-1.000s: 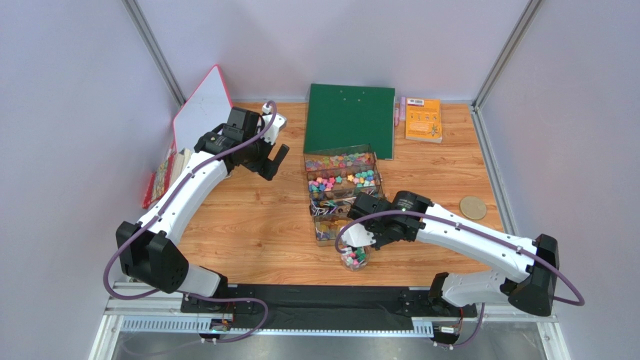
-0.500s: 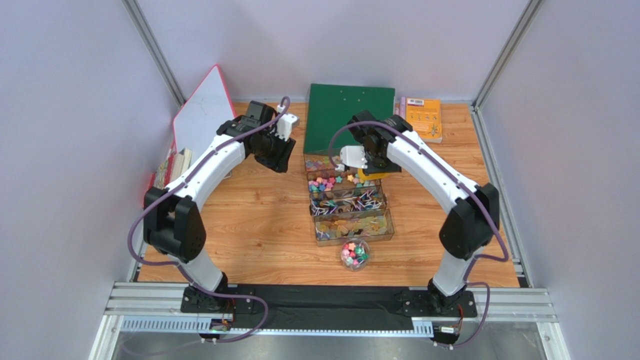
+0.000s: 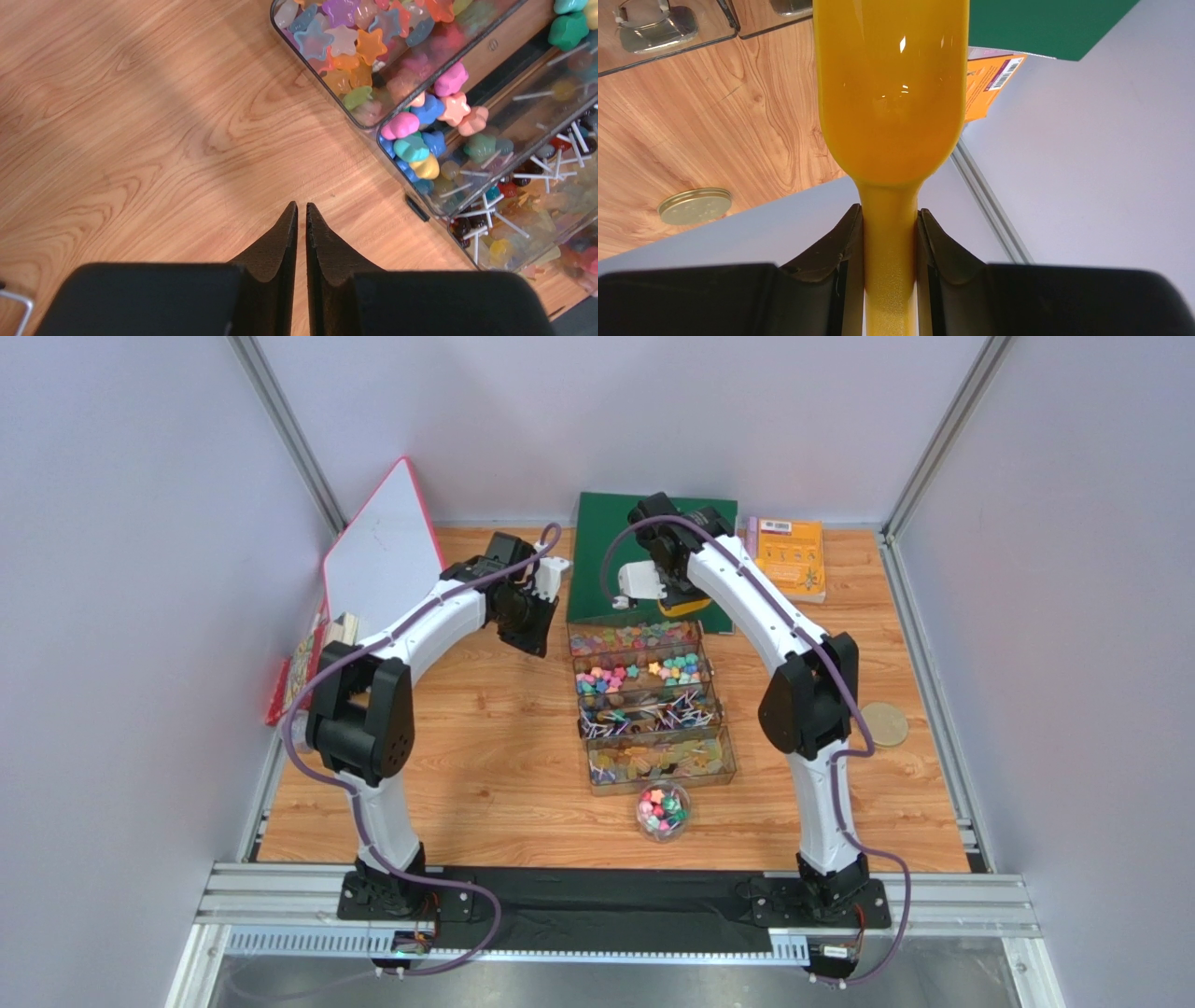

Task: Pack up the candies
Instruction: Scoop the fake candies from the storage box.

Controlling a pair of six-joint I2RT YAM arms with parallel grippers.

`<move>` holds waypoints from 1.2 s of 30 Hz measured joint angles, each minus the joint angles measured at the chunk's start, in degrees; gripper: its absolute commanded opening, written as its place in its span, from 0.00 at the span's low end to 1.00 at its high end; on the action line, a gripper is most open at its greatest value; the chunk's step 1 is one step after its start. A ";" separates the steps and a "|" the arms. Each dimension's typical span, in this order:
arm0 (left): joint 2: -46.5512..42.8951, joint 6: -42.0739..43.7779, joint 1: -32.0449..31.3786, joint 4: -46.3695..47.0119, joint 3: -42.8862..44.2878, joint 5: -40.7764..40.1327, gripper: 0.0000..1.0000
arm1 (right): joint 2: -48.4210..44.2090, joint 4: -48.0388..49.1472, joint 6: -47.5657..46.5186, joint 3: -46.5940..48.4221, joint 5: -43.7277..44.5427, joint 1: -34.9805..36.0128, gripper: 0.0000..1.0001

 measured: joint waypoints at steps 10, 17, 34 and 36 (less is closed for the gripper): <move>5.62 -3.23 0.00 4.39 0.85 1.81 0.12 | 3.43 -1.22 -5.42 0.26 2.75 0.63 0.00; 7.54 -5.33 0.00 6.51 1.97 3.89 0.10 | 7.43 -0.76 -6.40 1.01 4.76 1.70 0.00; 10.45 -7.45 -1.44 7.61 2.80 7.41 0.00 | 16.50 -2.49 -3.80 6.73 7.54 3.43 0.00; 10.45 -7.50 -1.44 7.63 2.75 7.41 0.00 | 17.79 -2.78 -3.34 7.52 6.56 3.78 0.00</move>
